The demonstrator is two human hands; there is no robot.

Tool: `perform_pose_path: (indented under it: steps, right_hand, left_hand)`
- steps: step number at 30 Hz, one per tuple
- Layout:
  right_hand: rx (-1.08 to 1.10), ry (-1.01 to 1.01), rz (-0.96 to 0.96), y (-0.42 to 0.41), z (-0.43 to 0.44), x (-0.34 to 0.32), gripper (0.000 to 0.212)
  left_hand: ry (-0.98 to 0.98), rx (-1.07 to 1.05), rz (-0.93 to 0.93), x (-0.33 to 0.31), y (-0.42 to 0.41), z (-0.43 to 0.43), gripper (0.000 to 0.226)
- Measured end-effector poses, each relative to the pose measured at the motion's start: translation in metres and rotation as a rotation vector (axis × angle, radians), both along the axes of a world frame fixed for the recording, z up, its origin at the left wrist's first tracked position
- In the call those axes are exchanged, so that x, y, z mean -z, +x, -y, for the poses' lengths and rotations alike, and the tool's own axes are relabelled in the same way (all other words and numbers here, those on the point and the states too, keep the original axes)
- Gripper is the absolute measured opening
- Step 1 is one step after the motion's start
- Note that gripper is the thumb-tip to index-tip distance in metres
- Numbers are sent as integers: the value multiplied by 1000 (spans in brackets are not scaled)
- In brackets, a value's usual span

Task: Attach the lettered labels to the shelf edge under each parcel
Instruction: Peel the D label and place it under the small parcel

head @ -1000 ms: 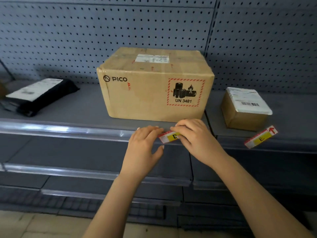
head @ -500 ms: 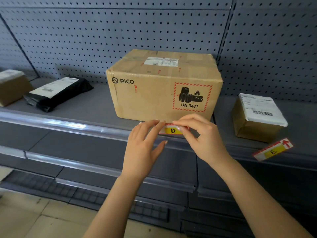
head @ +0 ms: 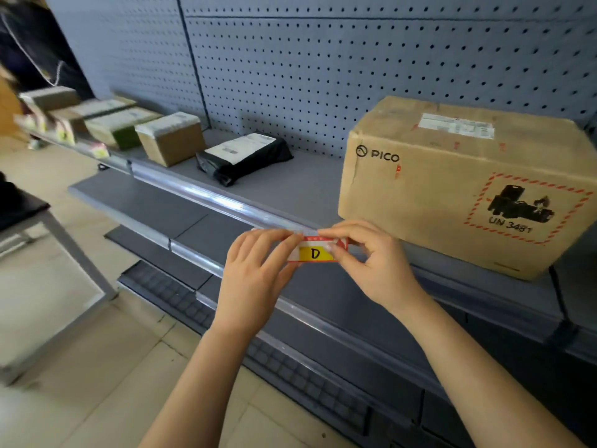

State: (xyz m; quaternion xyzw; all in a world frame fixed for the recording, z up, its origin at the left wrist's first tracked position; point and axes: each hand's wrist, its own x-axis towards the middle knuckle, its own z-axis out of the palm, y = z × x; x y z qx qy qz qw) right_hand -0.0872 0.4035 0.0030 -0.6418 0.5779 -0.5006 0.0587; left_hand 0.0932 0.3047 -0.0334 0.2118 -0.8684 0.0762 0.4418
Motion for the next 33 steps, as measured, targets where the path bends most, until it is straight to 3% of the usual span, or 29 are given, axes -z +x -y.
perform_pose_path:
  steps: [4, 9, 13, 20, 33]
  right_hand:
    - [-64, 61, -321, 52, 56, 1, 50]
    - [-36, -66, -547, 126, 135, 2, 49]
    - [4, -143, -570, 186, 198, -1, 48]
    - [23, -126, -525, 262, 295, -5, 45]
    - [65, -79, -526, 297, 459, -3, 40]
  left_hand:
    - [22, -79, 24, -2, 65, 41, 36]
    - [54, -141, 6, -1, 150, 105, 39]
    - [80, -207, -6, -4, 223, 163, 50]
    - [111, -288, -13, -9, 318, 251, 49]
    - [194, -320, -21, -1, 348, 399, 42]
